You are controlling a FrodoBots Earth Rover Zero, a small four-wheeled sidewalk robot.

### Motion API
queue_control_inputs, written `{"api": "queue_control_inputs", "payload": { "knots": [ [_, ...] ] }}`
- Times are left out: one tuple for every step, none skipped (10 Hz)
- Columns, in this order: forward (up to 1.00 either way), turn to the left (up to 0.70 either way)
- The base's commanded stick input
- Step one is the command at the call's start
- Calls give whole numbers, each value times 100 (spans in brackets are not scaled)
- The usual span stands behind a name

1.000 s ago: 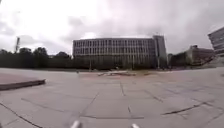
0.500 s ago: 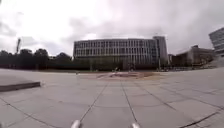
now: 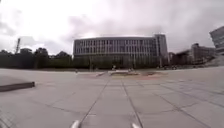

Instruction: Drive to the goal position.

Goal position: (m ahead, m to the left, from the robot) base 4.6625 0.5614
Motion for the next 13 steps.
{"api": "queue_control_inputs", "payload": {
  "knots": [
    [70, 0],
    [70, 0],
    [70, 0],
    [70, 0],
    [70, 0],
    [70, 0],
    [70, 0],
    [70, 0],
    [70, 0],
    [70, 0],
    [70, 0],
    [70, 0],
    [70, 0]
  ]
}}
